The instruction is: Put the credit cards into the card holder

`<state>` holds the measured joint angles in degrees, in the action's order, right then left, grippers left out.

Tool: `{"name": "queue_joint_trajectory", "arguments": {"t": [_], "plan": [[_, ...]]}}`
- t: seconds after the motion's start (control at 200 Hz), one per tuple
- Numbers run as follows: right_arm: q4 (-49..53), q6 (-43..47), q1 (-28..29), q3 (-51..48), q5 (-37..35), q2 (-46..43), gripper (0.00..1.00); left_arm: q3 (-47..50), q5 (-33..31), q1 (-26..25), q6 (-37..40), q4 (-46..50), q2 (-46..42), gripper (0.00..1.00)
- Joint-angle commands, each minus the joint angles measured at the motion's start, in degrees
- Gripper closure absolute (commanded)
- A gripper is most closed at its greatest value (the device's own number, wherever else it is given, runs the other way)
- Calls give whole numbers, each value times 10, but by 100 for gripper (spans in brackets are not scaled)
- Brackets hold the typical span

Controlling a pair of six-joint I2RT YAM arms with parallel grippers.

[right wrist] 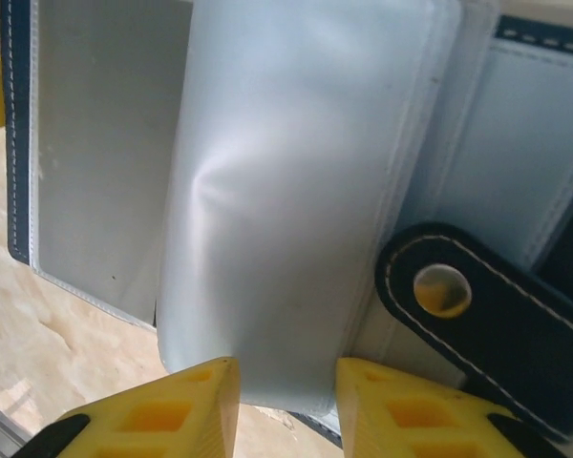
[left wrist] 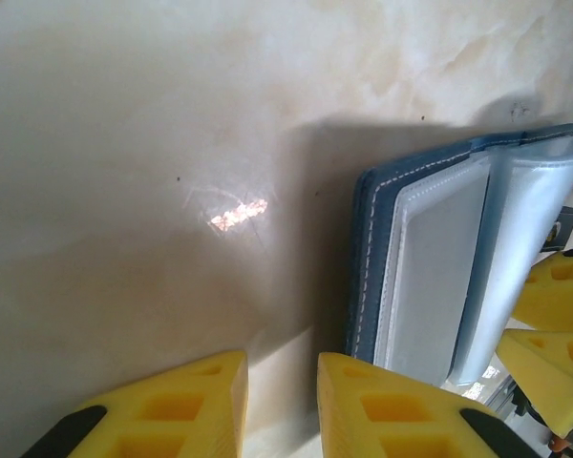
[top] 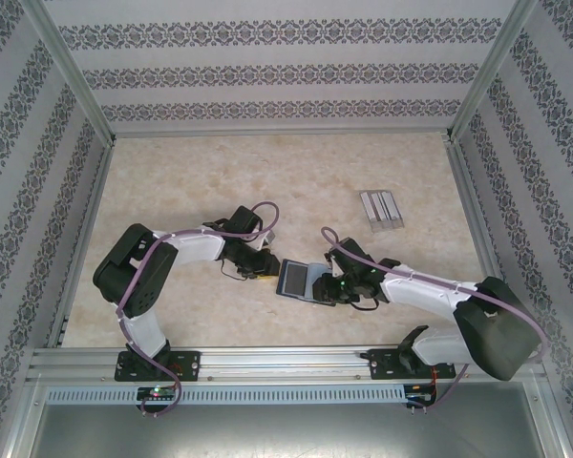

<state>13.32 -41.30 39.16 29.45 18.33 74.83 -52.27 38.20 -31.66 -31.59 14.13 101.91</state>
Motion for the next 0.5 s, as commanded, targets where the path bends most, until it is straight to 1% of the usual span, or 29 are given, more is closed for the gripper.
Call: {"name": "queue_joint_trajectory", "arguments": {"t": [0.0, 0.205, 0.495], "plan": [[-5, 7, 7, 16, -10, 16, 69, 7, 14, -21, -3, -18, 11, 75], [-4, 15, 8, 36, -4, 36, 77, 23, 4, -21, -19, -43, -1, 79], [-2, 24, 9, 53, -5, 49, 85, 12, -5, -21, -14, -31, 6, 80]]}}
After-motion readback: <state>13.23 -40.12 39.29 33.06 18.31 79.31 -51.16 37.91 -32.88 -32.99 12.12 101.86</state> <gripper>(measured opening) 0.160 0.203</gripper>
